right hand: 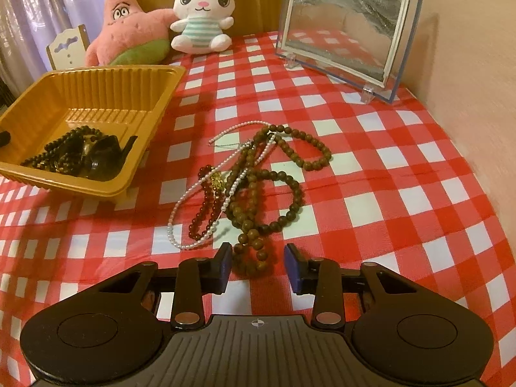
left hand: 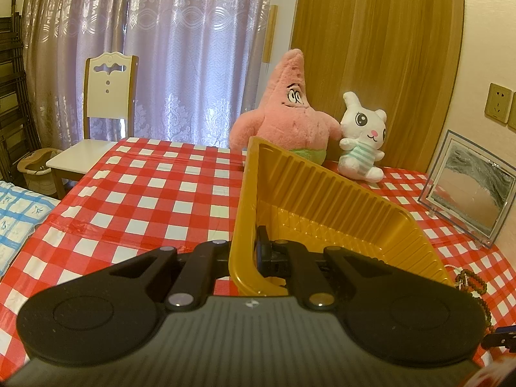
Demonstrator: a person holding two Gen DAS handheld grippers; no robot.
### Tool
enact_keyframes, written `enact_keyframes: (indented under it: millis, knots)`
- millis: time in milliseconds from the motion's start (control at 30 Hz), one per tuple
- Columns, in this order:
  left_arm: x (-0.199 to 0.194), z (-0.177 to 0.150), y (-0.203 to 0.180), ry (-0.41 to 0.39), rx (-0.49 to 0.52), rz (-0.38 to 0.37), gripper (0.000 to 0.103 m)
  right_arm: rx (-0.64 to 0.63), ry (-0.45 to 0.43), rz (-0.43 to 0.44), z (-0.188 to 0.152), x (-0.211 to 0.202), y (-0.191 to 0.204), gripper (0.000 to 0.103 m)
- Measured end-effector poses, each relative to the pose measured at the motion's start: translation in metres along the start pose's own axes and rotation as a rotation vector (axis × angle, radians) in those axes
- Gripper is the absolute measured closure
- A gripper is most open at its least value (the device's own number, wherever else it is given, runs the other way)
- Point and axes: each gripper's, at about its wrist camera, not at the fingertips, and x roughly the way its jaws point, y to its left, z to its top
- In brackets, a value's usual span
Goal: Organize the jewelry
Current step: 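Close the right tool on the brown bead necklace, then lift the brown necklace into the tray and open the right tool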
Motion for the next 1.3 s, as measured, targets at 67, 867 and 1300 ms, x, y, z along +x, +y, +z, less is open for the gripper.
enact_keyframes:
  millis: [67, 867, 1300]
  knots:
    - [0.000, 0.000, 0.000, 0.001, -0.001, 0.000, 0.097, -0.007, -0.004, 0.018, -0.001, 0.000, 0.001, 0.084]
    - [0.000, -0.001, -0.002, 0.001, 0.004, 0.004, 0.097, 0.151, -0.446, -0.061, 0.064, -0.146, -0.047, 0.096]
    - [-0.001, -0.001, -0.001, -0.001, 0.006, 0.004, 0.097, 0.182, -0.491, 0.010, 0.081, -0.194, -0.054, 0.096]
